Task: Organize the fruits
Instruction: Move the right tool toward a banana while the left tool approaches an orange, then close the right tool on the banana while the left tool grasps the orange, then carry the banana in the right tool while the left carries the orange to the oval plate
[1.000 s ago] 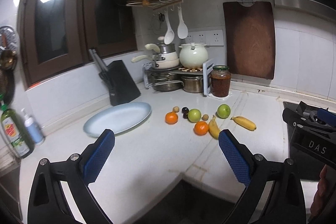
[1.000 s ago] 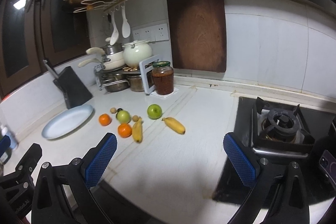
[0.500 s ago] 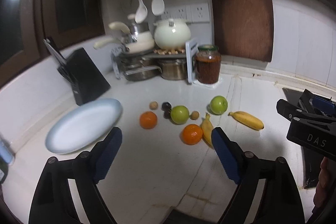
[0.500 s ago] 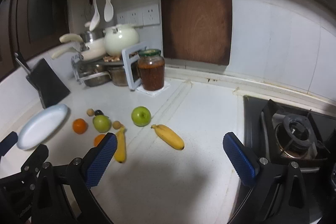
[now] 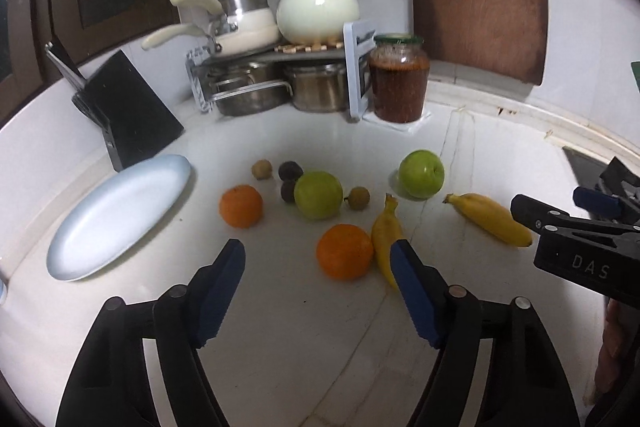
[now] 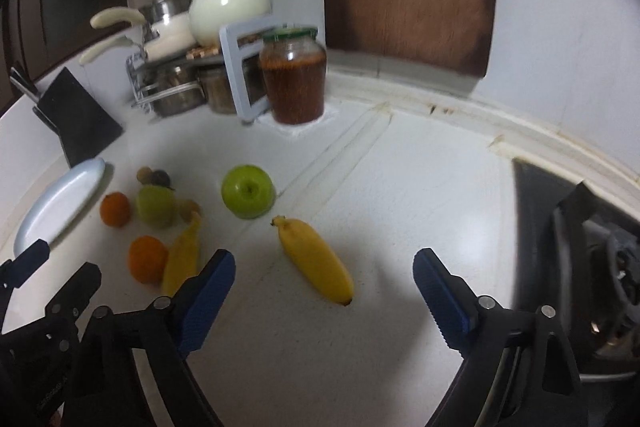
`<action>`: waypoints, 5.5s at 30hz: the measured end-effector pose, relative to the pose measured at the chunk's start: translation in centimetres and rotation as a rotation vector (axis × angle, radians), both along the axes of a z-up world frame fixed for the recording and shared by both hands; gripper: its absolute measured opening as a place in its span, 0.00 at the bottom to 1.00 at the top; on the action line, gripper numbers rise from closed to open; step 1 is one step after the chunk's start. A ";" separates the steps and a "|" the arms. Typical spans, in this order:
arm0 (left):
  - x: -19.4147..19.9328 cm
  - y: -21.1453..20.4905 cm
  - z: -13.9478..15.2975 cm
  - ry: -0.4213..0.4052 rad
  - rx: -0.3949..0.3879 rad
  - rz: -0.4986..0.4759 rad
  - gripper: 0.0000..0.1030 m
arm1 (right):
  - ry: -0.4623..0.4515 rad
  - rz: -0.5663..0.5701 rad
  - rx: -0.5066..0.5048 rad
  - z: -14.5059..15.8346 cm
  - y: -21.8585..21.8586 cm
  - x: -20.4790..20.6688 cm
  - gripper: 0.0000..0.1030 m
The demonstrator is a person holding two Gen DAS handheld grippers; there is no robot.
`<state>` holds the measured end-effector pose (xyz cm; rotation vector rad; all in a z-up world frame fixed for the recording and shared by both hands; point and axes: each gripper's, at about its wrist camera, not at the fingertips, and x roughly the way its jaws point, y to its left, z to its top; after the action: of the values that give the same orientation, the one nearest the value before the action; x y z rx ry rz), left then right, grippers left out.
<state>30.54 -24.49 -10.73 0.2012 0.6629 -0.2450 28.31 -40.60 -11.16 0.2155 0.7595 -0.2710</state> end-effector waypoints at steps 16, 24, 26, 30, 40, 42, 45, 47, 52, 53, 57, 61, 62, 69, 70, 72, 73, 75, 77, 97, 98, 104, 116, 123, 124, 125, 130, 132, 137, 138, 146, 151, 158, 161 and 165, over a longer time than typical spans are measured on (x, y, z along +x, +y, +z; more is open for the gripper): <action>4.1 -1.4 -3.1 0.115 0.004 -0.005 0.58 | 0.094 0.074 0.070 -4.0 -1.0 4.6 0.75; 4.7 -1.5 -3.8 0.140 0.000 -0.014 0.56 | 0.126 0.086 0.095 -4.9 -1.0 5.5 0.64; 4.9 -1.5 -4.0 0.153 -0.006 -0.020 0.54 | 0.129 0.087 0.094 -5.0 -0.9 5.6 0.62; 5.1 -1.5 -4.1 0.161 -0.024 -0.038 0.45 | 0.135 0.100 0.097 -5.1 -0.7 5.8 0.58; 5.3 -1.4 -4.2 0.156 -0.044 -0.057 0.43 | 0.162 0.102 0.057 -5.5 -0.4 6.2 0.36; 5.3 -1.4 -4.2 0.151 -0.044 -0.059 0.43 | 0.160 0.103 0.063 -5.5 -0.4 6.1 0.32; 5.3 -1.3 -4.2 0.150 -0.054 -0.059 0.42 | 0.159 0.109 0.076 -5.4 -0.4 5.9 0.31; 5.3 -1.1 -4.2 0.154 -0.063 -0.056 0.41 | 0.156 0.116 0.082 -5.3 -0.1 5.7 0.30; 4.9 -0.7 -3.9 0.147 -0.069 -0.049 0.41 | 0.135 0.131 0.078 -4.6 0.7 5.3 0.30; 4.7 -0.6 -3.7 0.142 -0.070 -0.046 0.41 | 0.130 0.132 0.076 -4.4 0.7 5.1 0.30; 4.2 -0.2 -3.0 0.123 -0.081 -0.043 0.41 | 0.114 0.139 0.084 -3.6 1.0 4.7 0.30; 3.6 0.2 -1.9 0.096 -0.087 -0.042 0.41 | 0.094 0.148 0.083 -2.7 1.5 4.1 0.30; 3.3 0.3 -1.6 0.089 -0.090 -0.040 0.41 | 0.088 0.149 0.083 -2.4 1.6 3.9 0.30; 1.9 0.8 0.8 0.037 -0.106 -0.036 0.41 | 0.043 0.160 0.079 -0.2 2.2 2.4 0.30; 1.7 0.9 1.1 0.028 -0.110 -0.035 0.41 | 0.036 0.161 0.077 0.1 2.2 2.2 0.30; 1.2 1.0 1.7 0.011 -0.113 -0.033 0.41 | 0.022 0.163 0.074 0.8 2.3 1.8 0.30; 0.9 1.1 2.1 0.002 -0.116 -0.032 0.41 | 0.014 0.166 0.072 1.2 2.3 1.6 0.30; 0.6 1.2 2.7 -0.011 -0.121 -0.027 0.41 | 0.001 0.171 0.065 1.7 2.5 1.4 0.30; 0.1 1.3 3.3 -0.028 -0.122 -0.022 0.41 | -0.014 0.179 0.063 2.4 2.6 1.1 0.30; -4.0 4.1 8.5 -0.161 -0.161 0.062 0.41 | -0.171 0.303 0.064 8.1 5.6 -1.1 0.30; -4.1 4.4 8.8 -0.165 -0.163 0.063 0.41 | -0.176 0.309 0.066 8.3 5.8 -1.1 0.30; -4.2 6.6 10.4 -0.201 -0.163 0.074 0.41 | -0.210 0.327 0.085 9.5 7.7 -0.8 0.30; -3.3 12.9 12.1 -0.260 -0.161 0.154 0.41 | -0.258 0.435 0.112 11.3 13.9 1.9 0.30; -2.3 16.9 12.4 -0.280 -0.143 0.225 0.41 | -0.275 0.517 0.132 12.0 18.4 4.3 0.30; -2.1 17.6 12.4 -0.281 -0.141 0.238 0.41 | -0.277 0.528 0.134 12.1 19.2 4.6 0.30; -2.0 18.2 12.4 -0.282 -0.138 0.248 0.41 | -0.277 0.542 0.136 12.1 20.0 5.0 0.30; -1.1 21.0 12.0 -0.271 -0.126 0.296 0.41 | -0.276 0.587 0.143 12.1 23.1 6.7 0.30; -0.8 21.8 11.7 -0.267 -0.118 0.312 0.41 | -0.273 0.602 0.145 12.1 24.2 7.4 0.30; 0.1 24.0 11.0 -0.252 -0.106 0.345 0.41 | -0.264 0.627 0.149 11.9 26.7 9.2 0.30; 0.4 24.4 10.9 -0.249 -0.106 0.348 0.41 | -0.261 0.633 0.150 11.8 27.1 9.5 0.30; 2.6 27.4 9.9 -0.226 -0.098 0.381 0.41 | -0.238 0.663 0.149 11.2 30.4 12.3 0.30; 4.3 29.0 9.3 -0.222 -0.085 0.396 0.41 | -0.213 0.687 0.153 10.5 32.4 14.5 0.30; 7.2 30.8 7.4 -0.192 -0.065 0.394 0.41 | -0.168 0.709 0.155 8.8 34.7 17.8 0.30; 8.6 31.5 6.3 -0.169 -0.059 0.385 0.41 | -0.157 0.712 0.152 7.9 35.6 19.3 0.30; 10.4 32.0 4.6 -0.140 -0.046 0.373 0.41 | -0.118 0.721 0.144 6.4 36.8 21.6 0.30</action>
<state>40.94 7.47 -6.11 0.0473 0.5429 0.1109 49.93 -3.79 -4.71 0.0810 0.6944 0.4764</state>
